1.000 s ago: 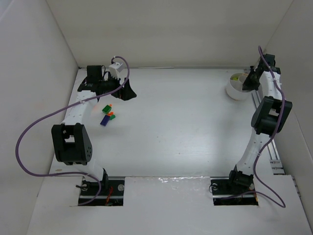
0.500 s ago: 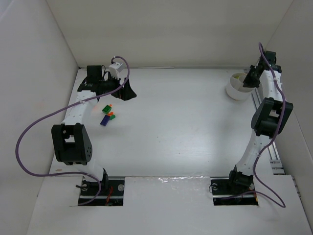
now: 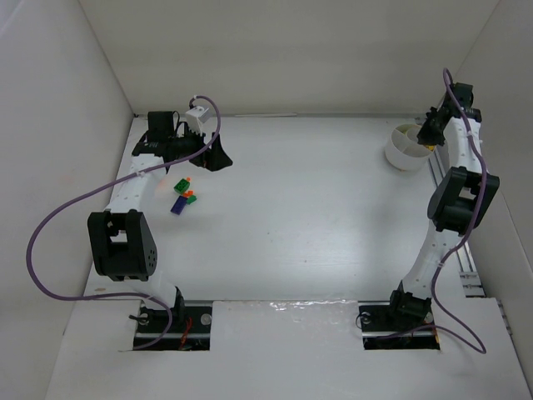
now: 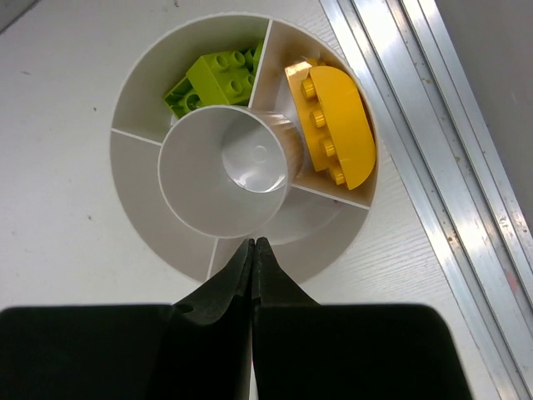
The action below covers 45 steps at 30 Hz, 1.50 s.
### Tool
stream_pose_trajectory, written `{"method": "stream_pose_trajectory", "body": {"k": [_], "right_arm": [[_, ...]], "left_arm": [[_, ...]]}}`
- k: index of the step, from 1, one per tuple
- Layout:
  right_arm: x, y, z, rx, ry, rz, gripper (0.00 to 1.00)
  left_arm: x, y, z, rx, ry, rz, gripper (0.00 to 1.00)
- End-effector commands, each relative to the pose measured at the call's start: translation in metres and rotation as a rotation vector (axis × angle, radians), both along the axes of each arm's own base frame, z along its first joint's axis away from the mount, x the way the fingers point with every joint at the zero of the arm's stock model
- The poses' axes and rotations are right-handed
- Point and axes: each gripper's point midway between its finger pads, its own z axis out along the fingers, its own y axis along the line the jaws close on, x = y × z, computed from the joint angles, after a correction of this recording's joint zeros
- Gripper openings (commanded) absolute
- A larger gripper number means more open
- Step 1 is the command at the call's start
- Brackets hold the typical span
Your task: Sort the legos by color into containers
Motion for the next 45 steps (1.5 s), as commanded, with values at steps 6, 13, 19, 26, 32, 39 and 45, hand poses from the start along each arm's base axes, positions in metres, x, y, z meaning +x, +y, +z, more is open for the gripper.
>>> {"method": "stream_pose_trajectory", "body": {"k": [6,13,19,26,32,39,45], "right_arm": [[0.002,0.009,0.052,0.012,-0.137,0.053,0.0],[-0.025,0.042,0.091,0.094,-0.178,0.209,0.0],[-0.045,0.077,0.135,0.128,-0.29,0.363,0.24],[-0.055,0.15,0.115,0.144,-0.259,0.532,0.5],[-0.053,0.213,0.096,0.222,-0.235,0.643,0.56],[-0.055,0.243,0.083,0.256,-0.217,0.68,0.57],[-0.054,0.244,0.081,0.269,-0.215,0.667,0.58]], "left_arm": [[-0.002,-0.006,0.019,-0.018,-0.06,-0.031,0.99],[-0.005,0.007,0.013,0.043,-0.077,0.047,0.99],[-0.001,0.071,-0.01,0.052,0.056,0.282,0.99],[-0.029,0.158,-0.045,0.2,0.111,0.313,0.99],[-0.035,0.195,-0.059,0.431,0.039,0.404,0.99],[-0.024,0.178,-0.089,0.457,0.082,0.373,0.81],[-0.004,0.165,-0.108,0.451,0.113,0.328,0.66]]}}
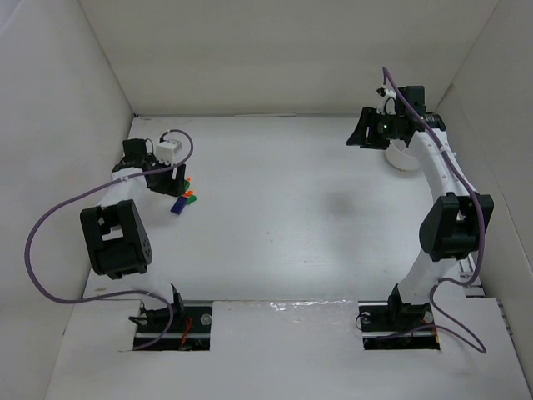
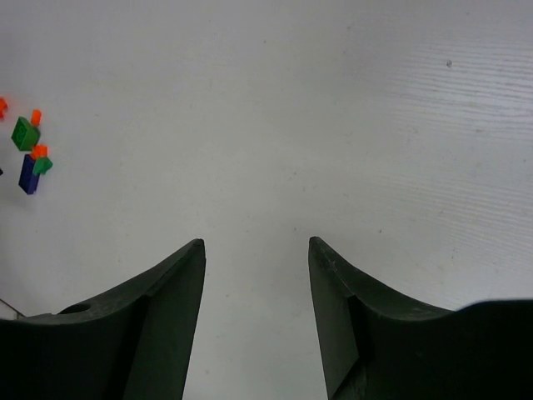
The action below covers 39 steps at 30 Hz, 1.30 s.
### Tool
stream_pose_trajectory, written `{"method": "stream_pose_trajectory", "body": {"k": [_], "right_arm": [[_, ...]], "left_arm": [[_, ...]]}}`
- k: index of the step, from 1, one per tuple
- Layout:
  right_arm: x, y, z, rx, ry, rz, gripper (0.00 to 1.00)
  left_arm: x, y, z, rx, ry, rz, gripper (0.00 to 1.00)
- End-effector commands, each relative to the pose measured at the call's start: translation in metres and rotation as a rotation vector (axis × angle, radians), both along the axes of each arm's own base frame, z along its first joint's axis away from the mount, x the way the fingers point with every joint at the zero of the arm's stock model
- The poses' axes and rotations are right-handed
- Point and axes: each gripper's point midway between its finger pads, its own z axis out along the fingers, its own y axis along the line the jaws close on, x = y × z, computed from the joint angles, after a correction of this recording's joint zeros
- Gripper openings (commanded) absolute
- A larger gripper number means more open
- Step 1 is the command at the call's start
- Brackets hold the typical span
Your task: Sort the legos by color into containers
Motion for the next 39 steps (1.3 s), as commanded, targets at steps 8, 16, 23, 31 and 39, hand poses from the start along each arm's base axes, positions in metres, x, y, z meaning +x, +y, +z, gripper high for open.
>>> {"method": "stream_pose_trajectory", "body": {"k": [8,16,23,31,39], "right_arm": [[0.011,0.007,0.007,0.026,-0.04,-0.008,0.59],[0.016,0.013,0.003,0.032,-0.02,0.008,0.6],[0.017,0.013,0.001,0.032,-0.011,0.008,0.59],[0.018,0.015,-0.006,0.049,0.016,0.002,0.57],[0.007,0.045,0.004,0.286,0.103,0.059,0.57]], "left_arm": [[0.033,-0.004,-0.005,0.024,-0.026,-0.017,0.63],[0.05,0.001,-0.023,0.026,0.001,-0.013,0.64],[0.053,0.0,-0.029,0.019,0.02,-0.029,0.64],[0.051,-0.001,-0.037,0.019,0.05,-0.057,0.45],[0.042,-0.007,-0.049,-0.004,0.076,-0.09,0.34]]}}
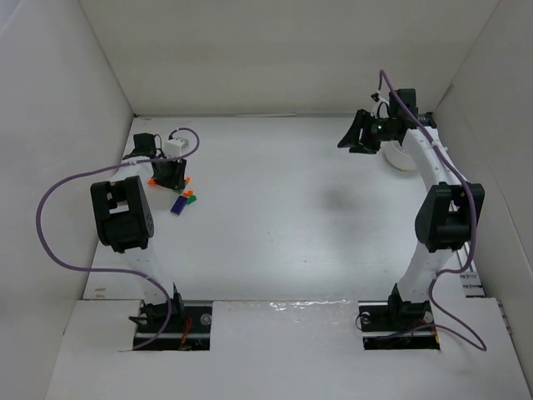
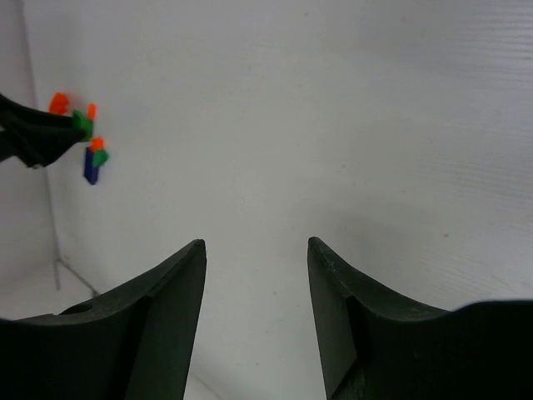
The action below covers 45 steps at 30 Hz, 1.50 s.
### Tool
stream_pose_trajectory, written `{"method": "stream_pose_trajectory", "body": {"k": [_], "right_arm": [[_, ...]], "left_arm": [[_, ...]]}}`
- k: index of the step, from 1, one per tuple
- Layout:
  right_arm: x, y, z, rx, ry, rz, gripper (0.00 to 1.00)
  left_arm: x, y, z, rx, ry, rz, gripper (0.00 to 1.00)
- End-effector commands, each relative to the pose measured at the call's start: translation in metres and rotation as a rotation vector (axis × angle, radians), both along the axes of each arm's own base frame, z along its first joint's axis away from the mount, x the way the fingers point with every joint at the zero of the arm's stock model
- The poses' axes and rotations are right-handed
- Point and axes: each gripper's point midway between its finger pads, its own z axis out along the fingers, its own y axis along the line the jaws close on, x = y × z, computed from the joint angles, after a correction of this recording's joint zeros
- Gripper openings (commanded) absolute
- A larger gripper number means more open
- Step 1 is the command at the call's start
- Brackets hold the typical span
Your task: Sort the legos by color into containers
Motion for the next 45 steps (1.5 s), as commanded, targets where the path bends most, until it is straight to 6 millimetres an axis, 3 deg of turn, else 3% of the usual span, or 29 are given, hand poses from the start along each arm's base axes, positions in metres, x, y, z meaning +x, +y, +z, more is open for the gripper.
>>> {"method": "stream_pose_trajectory", "body": {"k": [1,3,6,10,11,14,15,17,18,19,21,23,28,36,40,45], "right_arm": [[-0.002,0.033,0.022,0.199,0.014,0.065,0.58],[-0.009,0.052,0.024,0.24,0.027,0.107,0.58],[-0.011,0.07,0.024,0.29,0.063,0.121,0.58],[-0.018,0.101,0.033,0.425,0.158,0.159,0.61],[-0.016,0.108,0.034,0.456,0.19,0.153,0.61],[-0.022,0.137,0.048,0.489,0.209,0.21,0.61],[-0.02,0.146,0.048,0.482,0.21,0.211,0.61],[-0.028,0.17,0.047,0.439,0.226,0.21,0.61],[-0.028,0.18,0.05,0.432,0.21,0.224,0.61],[-0.031,0.188,0.054,0.425,0.199,0.238,0.61],[-0.045,0.212,0.061,0.414,0.193,0.274,0.61],[-0.052,0.226,0.068,0.42,0.182,0.305,0.61],[-0.065,0.255,0.081,0.394,0.126,0.333,0.61],[-0.056,0.278,0.076,0.312,0.054,0.329,0.61],[-0.056,0.281,0.063,0.26,0.061,0.312,0.61],[-0.058,0.284,0.064,0.25,0.056,0.307,0.61]], "left_arm": [[-0.003,-0.009,0.001,-0.037,0.007,-0.041,0.33],[-0.005,-0.014,0.002,-0.058,0.01,-0.06,0.29],[-0.004,-0.024,0.023,-0.1,-0.042,-0.098,0.24],[-0.011,-0.049,0.075,-0.202,-0.164,-0.194,0.21],[-0.013,-0.06,0.099,-0.218,-0.223,-0.233,0.21],[-0.025,-0.096,0.132,-0.314,-0.287,-0.309,0.19],[-0.03,-0.115,0.152,-0.313,-0.332,-0.354,0.19],[-0.04,-0.139,0.163,-0.337,-0.359,-0.406,0.19],[-0.045,-0.15,0.177,-0.347,-0.388,-0.426,0.19],[-0.051,-0.17,0.183,-0.361,-0.402,-0.471,0.19],[-0.061,-0.193,0.191,-0.401,-0.392,-0.514,0.19],[-0.065,-0.202,0.201,-0.434,-0.398,-0.545,0.19],[-0.062,-0.206,0.211,-0.461,-0.401,-0.56,0.19],[-0.068,-0.222,0.207,-0.45,-0.383,-0.617,0.19],[-0.07,-0.226,0.21,-0.452,-0.382,-0.626,0.19],[-0.071,-0.228,0.215,-0.464,-0.392,-0.641,0.19]]}}
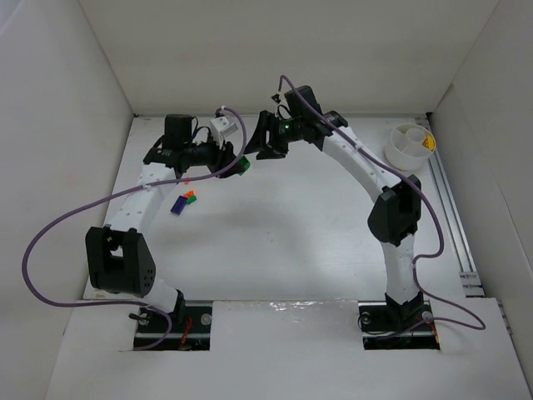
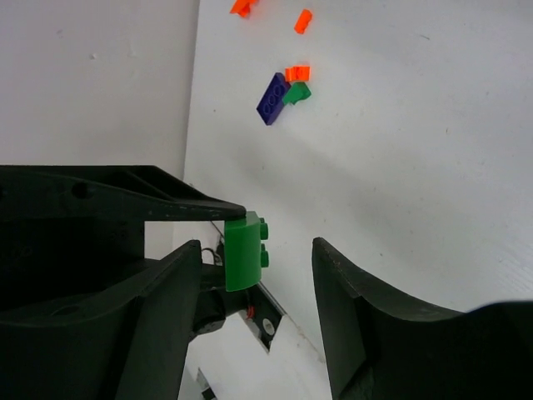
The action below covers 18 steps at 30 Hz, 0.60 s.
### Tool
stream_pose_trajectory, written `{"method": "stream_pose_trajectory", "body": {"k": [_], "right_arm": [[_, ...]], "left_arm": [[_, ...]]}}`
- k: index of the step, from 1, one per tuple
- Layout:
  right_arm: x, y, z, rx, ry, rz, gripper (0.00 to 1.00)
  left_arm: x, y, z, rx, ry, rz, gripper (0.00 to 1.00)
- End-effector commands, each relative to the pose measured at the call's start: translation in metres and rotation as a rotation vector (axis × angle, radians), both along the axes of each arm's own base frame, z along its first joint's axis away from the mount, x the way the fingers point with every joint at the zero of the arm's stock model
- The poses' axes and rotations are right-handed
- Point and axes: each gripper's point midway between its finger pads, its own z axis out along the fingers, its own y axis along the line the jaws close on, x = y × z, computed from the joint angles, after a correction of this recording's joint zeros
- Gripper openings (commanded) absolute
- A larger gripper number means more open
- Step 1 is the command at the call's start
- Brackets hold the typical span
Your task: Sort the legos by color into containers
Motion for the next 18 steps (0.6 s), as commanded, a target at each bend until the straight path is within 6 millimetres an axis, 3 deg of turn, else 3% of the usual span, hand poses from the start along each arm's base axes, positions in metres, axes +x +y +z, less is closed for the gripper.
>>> {"method": "stream_pose_trajectory", "body": {"k": [1,18], "right_arm": [[0.001,0.005,0.011,-0.008,-0.048,-0.004,0.61],[-0.027,0.021,-0.001,0.011,0.003,0.135,0.47]], "left_arm": [[0.001,-0.005,0.03,-0.035,-0.071,-0.038,0.19],[0.003,-0.009,0.027,-0.031,-0.071,-0.05,0.19]]}}
